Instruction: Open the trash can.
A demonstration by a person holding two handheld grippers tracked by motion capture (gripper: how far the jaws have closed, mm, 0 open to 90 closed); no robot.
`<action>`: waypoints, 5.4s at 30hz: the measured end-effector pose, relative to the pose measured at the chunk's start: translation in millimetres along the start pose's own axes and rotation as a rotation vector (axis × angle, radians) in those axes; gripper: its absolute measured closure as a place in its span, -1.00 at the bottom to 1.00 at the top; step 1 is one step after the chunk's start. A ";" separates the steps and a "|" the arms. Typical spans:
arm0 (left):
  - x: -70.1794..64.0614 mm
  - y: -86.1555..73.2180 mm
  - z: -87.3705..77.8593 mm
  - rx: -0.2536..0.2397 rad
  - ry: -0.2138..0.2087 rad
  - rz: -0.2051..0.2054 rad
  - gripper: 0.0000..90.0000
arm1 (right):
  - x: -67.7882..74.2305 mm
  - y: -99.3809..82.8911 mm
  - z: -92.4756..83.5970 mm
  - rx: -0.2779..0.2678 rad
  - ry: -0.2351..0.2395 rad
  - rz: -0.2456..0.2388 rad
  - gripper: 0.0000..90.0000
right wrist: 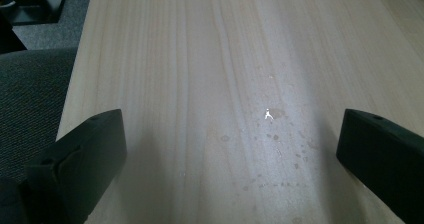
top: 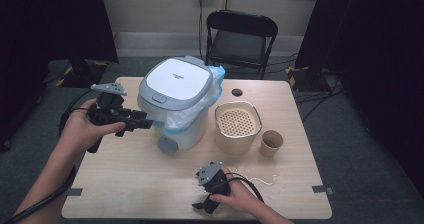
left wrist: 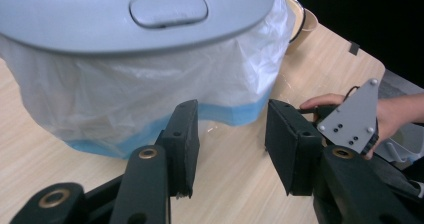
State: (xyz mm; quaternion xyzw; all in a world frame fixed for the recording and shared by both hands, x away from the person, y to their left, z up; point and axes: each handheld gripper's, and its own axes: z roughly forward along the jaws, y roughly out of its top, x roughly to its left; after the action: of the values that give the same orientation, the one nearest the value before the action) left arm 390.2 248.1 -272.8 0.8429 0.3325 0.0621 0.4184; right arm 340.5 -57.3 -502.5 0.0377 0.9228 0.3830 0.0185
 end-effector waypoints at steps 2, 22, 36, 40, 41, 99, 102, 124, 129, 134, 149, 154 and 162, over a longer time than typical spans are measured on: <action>-0.3 3.6 -0.6 0.000 0.010 0.000 0.29 | 0.0 0.0 0.0 0.000 0.000 0.000 -1.00; 3.4 41.9 5.7 0.010 0.034 0.016 0.37 | 0.5 0.0 -0.3 0.005 0.003 0.008 -1.00; 12.2 52.4 16.5 0.029 0.061 0.004 0.49 | 0.5 0.0 -0.3 0.006 0.003 0.007 -1.00; 15.4 54.6 17.8 0.019 0.071 -0.017 0.52 | 0.4 0.0 -0.3 0.005 0.004 0.007 -1.00; 15.8 55.4 18.0 0.021 0.068 -0.031 0.54 | 0.4 0.0 -0.3 0.006 0.004 0.007 -1.00; 1.7 -12.6 36.7 -0.014 0.010 -0.018 -0.22 | 0.2 0.2 0.2 0.001 -0.003 0.003 -1.00; 3.2 -22.7 44.6 -0.012 -0.003 -0.030 -0.29 | 0.2 0.2 0.2 0.001 -0.003 0.003 -1.00; 10.3 -79.7 82.1 0.001 -0.061 -0.050 -0.56 | 1.6 0.6 0.3 0.005 -0.009 0.017 -1.00; 13.1 -93.7 93.0 0.021 -0.061 -0.057 -0.56 | 1.6 0.6 0.3 0.005 -0.009 0.018 -1.00; 13.1 -102.4 100.2 0.035 -0.070 -0.054 -0.56 | 1.6 0.6 0.3 0.005 -0.009 0.018 -1.00; 11.5 -134.2 127.5 0.081 -0.084 -0.030 -0.56 | 2.0 0.8 0.5 0.006 -0.012 0.023 -1.00; 10.9 -141.9 132.4 0.089 -0.090 -0.027 -0.57 | 2.1 1.2 1.0 0.005 -0.012 0.022 -1.00; 10.2 -152.8 139.9 0.089 -0.061 0.001 -0.57 | -0.1 4.8 -0.3 0.010 0.007 0.002 -0.81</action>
State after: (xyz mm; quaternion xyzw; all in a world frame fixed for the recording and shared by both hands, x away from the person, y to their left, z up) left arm 374.0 227.0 -478.5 0.8624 0.3216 0.0218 0.3903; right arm 340.9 -54.2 -498.9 0.0372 0.9248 0.3783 0.0148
